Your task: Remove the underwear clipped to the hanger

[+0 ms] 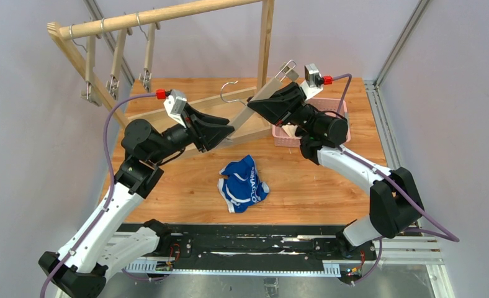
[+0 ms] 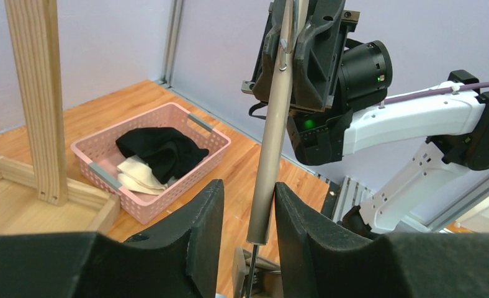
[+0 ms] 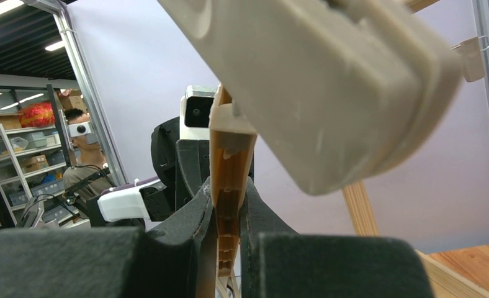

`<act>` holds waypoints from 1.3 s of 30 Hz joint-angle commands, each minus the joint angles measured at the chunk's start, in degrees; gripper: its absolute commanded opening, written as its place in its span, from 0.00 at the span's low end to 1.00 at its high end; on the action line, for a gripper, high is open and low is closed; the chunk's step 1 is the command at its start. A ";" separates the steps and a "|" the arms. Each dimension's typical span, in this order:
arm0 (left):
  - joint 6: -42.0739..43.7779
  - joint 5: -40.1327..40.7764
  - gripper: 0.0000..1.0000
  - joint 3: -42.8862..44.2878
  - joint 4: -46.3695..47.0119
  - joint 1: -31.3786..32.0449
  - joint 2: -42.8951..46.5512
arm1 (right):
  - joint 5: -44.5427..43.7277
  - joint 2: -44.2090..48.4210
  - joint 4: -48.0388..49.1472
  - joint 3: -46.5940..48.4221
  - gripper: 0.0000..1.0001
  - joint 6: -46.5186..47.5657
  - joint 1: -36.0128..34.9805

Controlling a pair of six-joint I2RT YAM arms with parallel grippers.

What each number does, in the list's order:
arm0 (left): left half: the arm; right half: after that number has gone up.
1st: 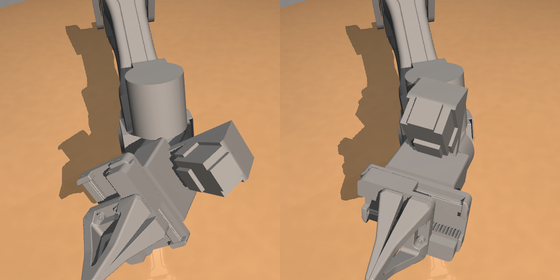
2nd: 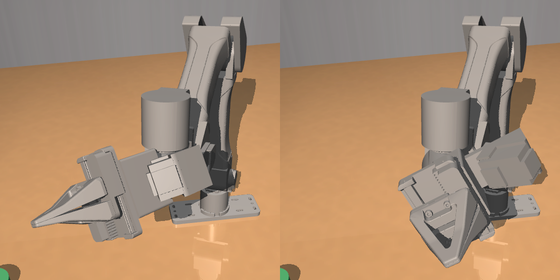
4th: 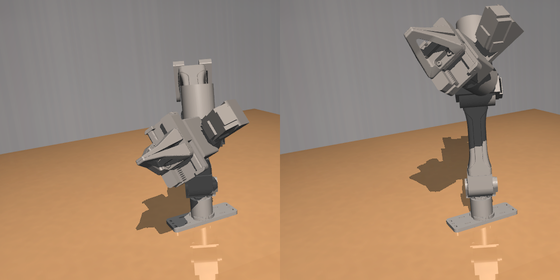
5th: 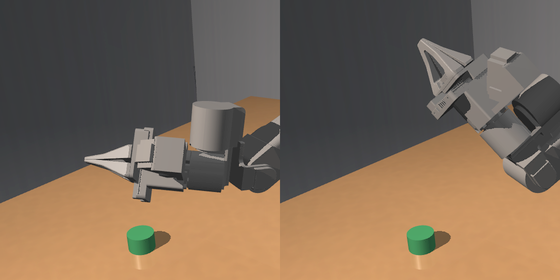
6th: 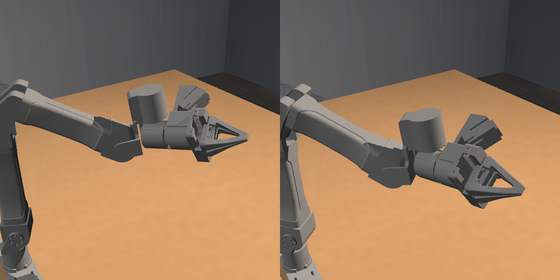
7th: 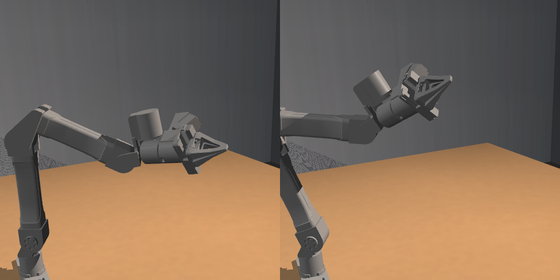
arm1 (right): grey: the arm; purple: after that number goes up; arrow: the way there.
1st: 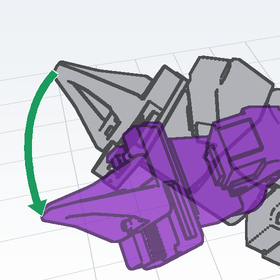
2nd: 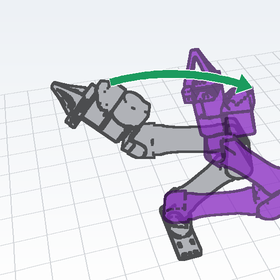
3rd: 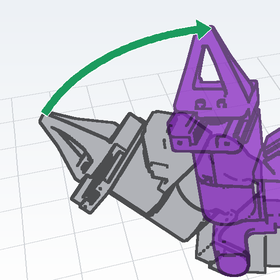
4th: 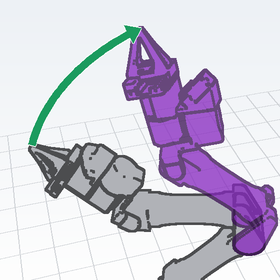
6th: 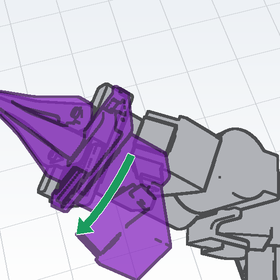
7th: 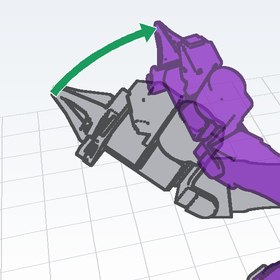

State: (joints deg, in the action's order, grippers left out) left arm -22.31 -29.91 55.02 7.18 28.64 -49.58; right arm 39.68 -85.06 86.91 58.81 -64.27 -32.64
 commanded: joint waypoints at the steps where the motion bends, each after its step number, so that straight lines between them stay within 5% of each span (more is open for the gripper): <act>1: 0.68 -1.01 0.40 1.83 1.26 0.28 -0.49 | 1.01 1.25 2.39 0.63 0.01 0.49 -1.22; 6: 0.68 -1.59 0.36 2.18 1.26 0.28 -0.93 | 1.36 1.03 2.06 0.94 0.01 0.62 -1.47; 11: -0.11 -2.64 0.02 3.00 1.22 0.30 -1.75 | 1.41 0.69 1.89 0.95 0.01 0.66 -1.75; 22: -2.36 -3.47 0.00 3.88 1.20 0.29 -0.46 | 0.99 0.26 1.66 0.47 0.02 0.16 -1.87; 25: -3.22 -3.76 0.00 4.24 1.24 0.28 -0.13 | 1.13 0.24 1.99 0.56 0.18 -0.30 -1.88; 28: -3.65 -3.71 0.00 4.62 1.22 0.35 0.63 | 1.27 0.45 2.14 0.09 0.63 -0.25 -1.96; 29: -3.70 -3.55 0.00 4.68 1.18 0.33 0.96 | 1.15 0.54 2.16 -0.25 0.71 -0.10 -1.93; 35: -3.53 -1.09 0.00 5.15 -0.56 0.30 2.97 | 2.38 1.02 1.87 -1.98 0.72 1.16 -1.90; 39: 1.03 6.32 0.00 8.43 -12.48 0.28 4.36 | 5.00 2.41 -2.69 -5.41 0.72 4.16 -1.90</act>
State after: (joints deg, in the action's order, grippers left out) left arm -25.34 -31.05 58.89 3.75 28.73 -47.22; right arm 41.04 -85.03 86.37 56.62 -63.94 -33.74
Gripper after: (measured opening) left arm 0.070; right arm 0.724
